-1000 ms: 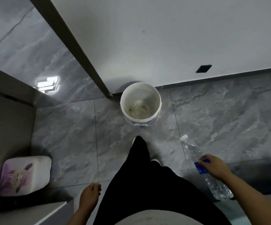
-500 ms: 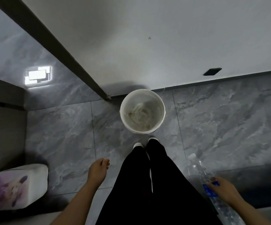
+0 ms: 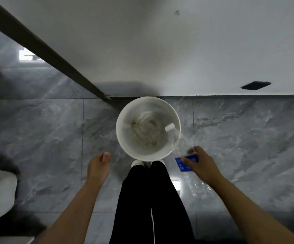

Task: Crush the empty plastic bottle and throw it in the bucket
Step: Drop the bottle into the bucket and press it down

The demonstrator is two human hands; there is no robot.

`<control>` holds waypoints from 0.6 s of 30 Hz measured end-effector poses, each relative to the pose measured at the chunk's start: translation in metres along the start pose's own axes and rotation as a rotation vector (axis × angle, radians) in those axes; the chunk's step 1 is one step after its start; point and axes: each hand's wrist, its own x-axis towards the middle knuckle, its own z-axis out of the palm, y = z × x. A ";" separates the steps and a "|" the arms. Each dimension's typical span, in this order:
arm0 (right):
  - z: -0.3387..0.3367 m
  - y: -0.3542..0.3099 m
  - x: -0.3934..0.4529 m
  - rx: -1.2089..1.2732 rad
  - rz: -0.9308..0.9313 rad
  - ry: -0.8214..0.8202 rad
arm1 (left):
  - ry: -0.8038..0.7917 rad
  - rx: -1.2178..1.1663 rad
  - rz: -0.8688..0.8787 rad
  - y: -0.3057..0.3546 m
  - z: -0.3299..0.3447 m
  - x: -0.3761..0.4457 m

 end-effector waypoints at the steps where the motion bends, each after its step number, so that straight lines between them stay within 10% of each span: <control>1: 0.008 -0.004 0.020 0.004 -0.012 -0.008 | 0.011 0.027 0.012 0.000 0.010 0.017; 18: 0.183 0.027 0.310 0.180 0.023 -0.049 | 0.210 -0.017 0.348 -0.018 0.122 0.173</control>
